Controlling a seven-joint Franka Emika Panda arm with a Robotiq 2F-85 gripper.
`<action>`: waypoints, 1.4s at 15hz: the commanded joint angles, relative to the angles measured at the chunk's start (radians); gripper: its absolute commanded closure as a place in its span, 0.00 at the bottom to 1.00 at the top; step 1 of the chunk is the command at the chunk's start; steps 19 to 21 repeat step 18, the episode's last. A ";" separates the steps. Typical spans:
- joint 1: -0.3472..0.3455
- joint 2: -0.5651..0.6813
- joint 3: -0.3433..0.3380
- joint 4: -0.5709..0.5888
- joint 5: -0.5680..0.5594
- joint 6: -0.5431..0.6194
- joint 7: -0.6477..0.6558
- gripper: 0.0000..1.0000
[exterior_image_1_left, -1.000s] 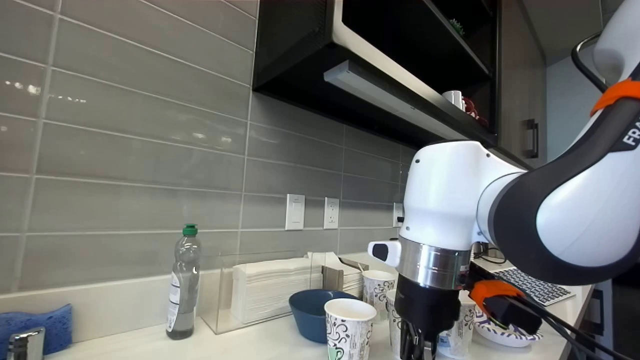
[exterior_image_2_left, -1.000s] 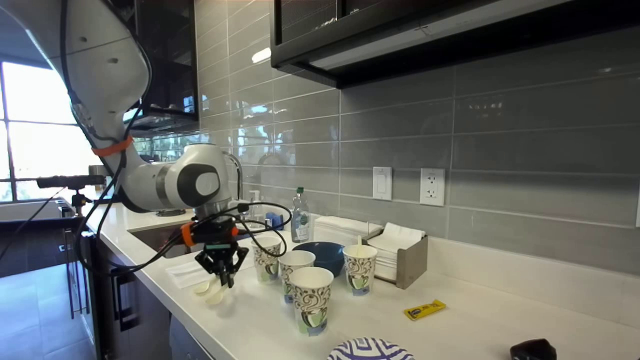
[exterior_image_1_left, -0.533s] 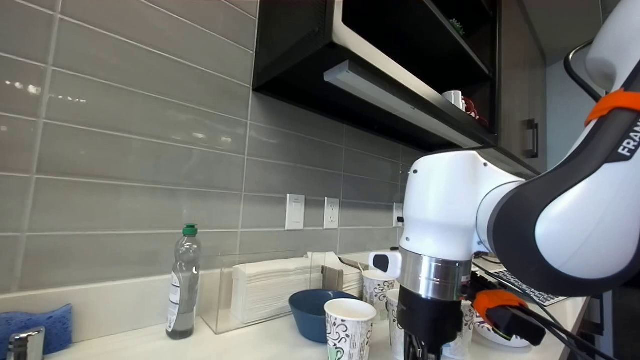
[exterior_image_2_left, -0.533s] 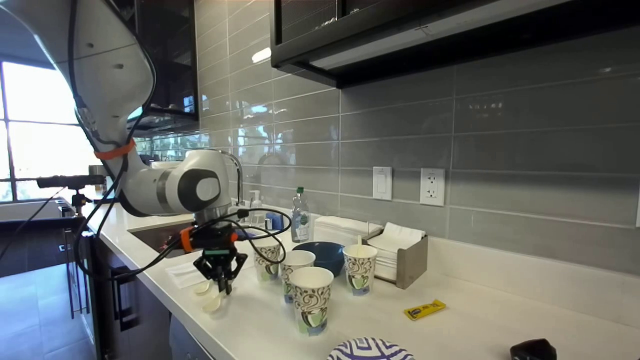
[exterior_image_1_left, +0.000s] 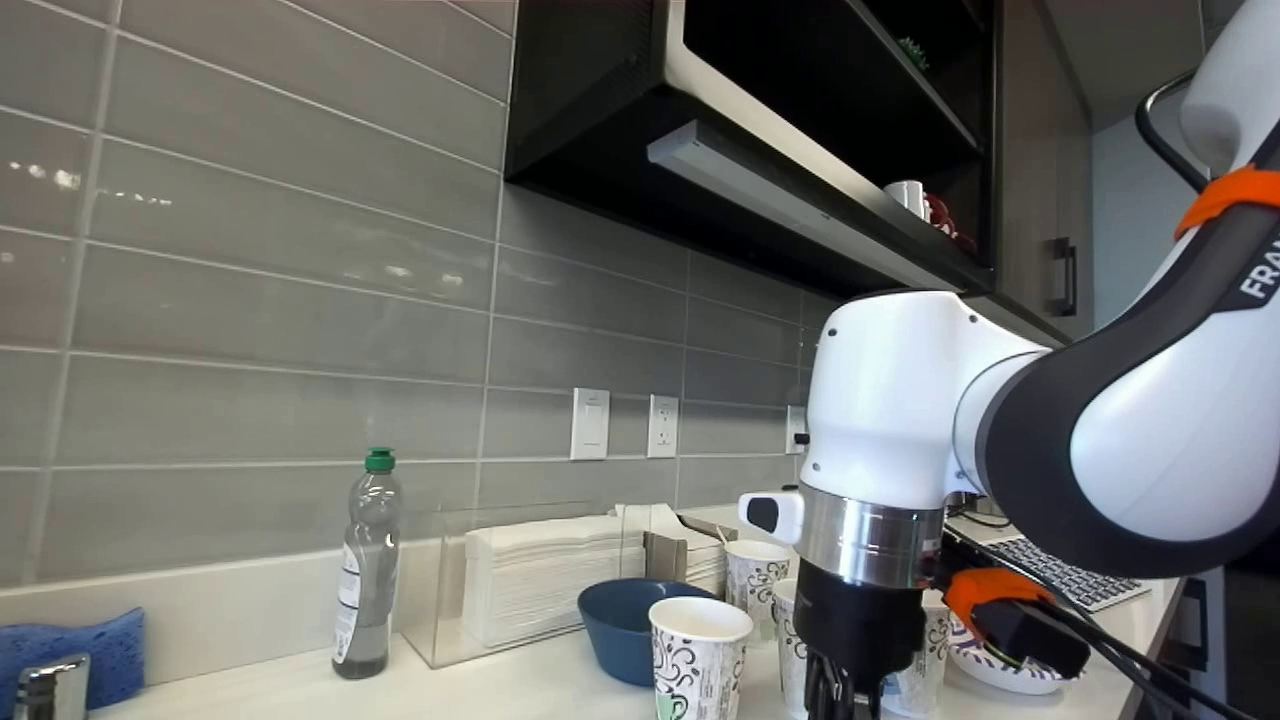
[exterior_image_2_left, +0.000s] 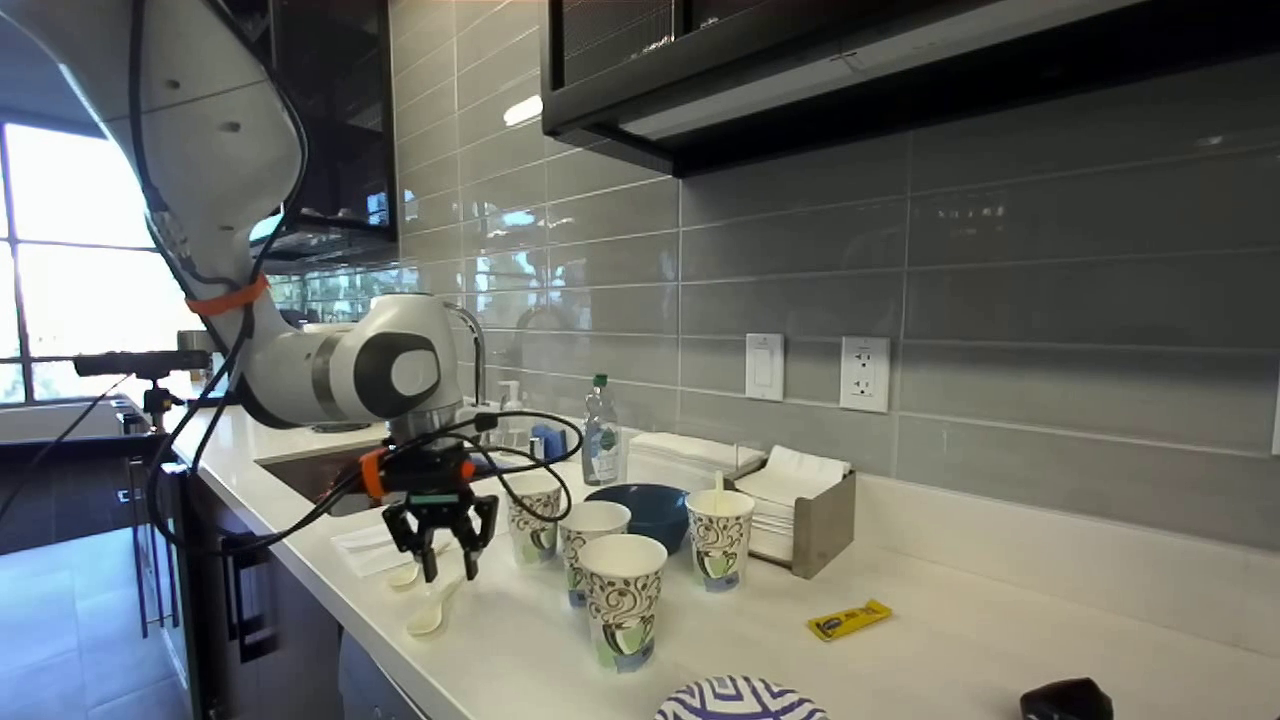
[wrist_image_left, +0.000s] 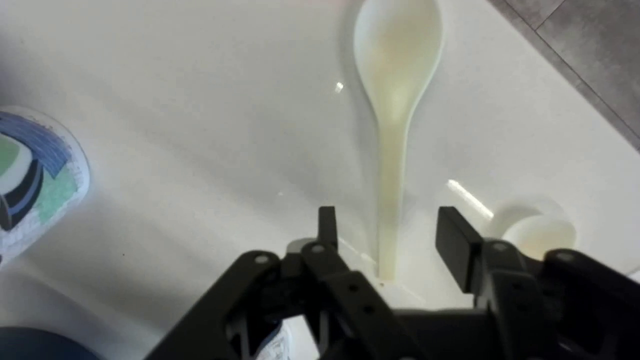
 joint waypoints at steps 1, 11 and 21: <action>0.003 -0.147 0.014 -0.033 0.012 -0.103 0.021 0.14; -0.032 -0.610 0.046 -0.008 -0.006 -0.556 0.280 0.00; -0.034 -0.636 0.046 0.001 0.004 -0.574 0.279 0.00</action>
